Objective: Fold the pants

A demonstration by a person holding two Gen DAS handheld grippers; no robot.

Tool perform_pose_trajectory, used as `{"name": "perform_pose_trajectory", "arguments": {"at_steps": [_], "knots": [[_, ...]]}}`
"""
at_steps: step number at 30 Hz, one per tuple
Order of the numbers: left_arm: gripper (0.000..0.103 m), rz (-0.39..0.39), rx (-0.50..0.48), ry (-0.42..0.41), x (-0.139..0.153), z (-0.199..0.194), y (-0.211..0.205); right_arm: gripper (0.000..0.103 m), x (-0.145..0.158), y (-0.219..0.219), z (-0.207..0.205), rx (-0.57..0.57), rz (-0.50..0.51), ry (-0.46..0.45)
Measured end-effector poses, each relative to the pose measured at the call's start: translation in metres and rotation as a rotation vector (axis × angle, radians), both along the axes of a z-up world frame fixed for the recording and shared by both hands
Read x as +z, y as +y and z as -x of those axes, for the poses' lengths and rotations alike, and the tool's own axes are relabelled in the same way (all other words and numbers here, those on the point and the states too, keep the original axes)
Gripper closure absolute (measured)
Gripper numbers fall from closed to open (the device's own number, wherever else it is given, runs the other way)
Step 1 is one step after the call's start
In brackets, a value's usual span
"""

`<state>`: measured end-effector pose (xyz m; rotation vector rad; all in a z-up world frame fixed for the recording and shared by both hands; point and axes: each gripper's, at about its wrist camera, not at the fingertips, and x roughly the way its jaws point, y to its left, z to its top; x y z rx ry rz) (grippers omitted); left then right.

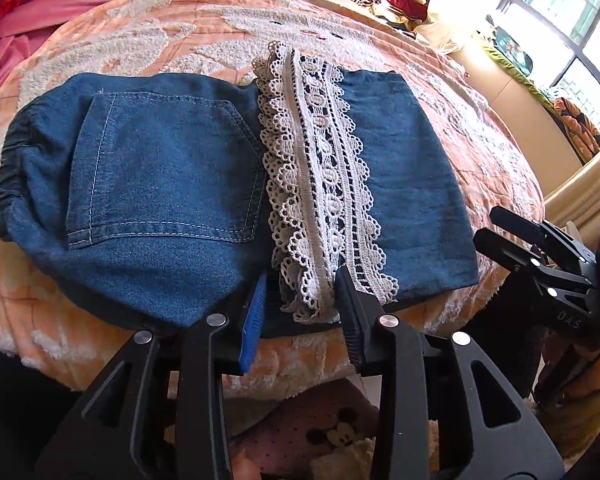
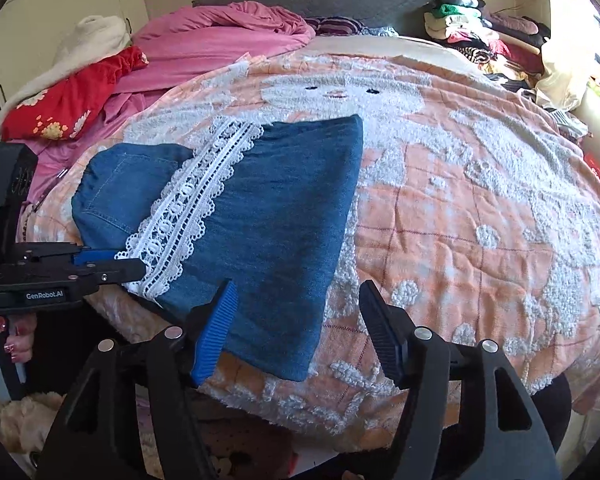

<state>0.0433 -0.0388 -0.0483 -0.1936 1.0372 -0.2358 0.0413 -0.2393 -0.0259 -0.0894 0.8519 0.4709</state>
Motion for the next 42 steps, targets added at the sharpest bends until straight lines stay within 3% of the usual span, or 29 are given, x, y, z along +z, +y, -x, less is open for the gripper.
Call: {"name": "perform_pose_trajectory", "arguments": {"at_steps": [7, 12, 16, 23, 32, 35, 42], "knots": [[0.071, -0.009, 0.021, -0.029, 0.008, 0.004, 0.004, 0.04, 0.01, 0.019, -0.001, 0.047, 0.014, -0.022], [0.067, -0.026, 0.039, -0.06, 0.017, 0.006, 0.009, 0.04, -0.003, 0.041, -0.009, 0.084, 0.053, 0.018], [0.067, -0.036, 0.049, -0.074, 0.022, 0.007, 0.013, 0.04, -0.029, 0.052, -0.018, 0.081, 0.12, 0.087], [0.065, -0.039, 0.078, -0.096, 0.03, 0.009, 0.025, 0.034, -0.036, 0.056, -0.017, 0.086, 0.133, 0.08], [0.059, -0.057, 0.129, -0.121, 0.041, 0.017, 0.044, 0.034, -0.003, 0.051, -0.011, 0.078, 0.063, 0.036], [0.057, -0.072, 0.155, -0.132, 0.046, 0.019, 0.053, 0.025, 0.012, 0.055, -0.012, 0.093, 0.038, 0.009], [0.052, -0.077, 0.241, -0.148, 0.054, 0.022, 0.084, 0.024, 0.045, 0.075, -0.027, 0.146, 0.016, -0.061]]}}
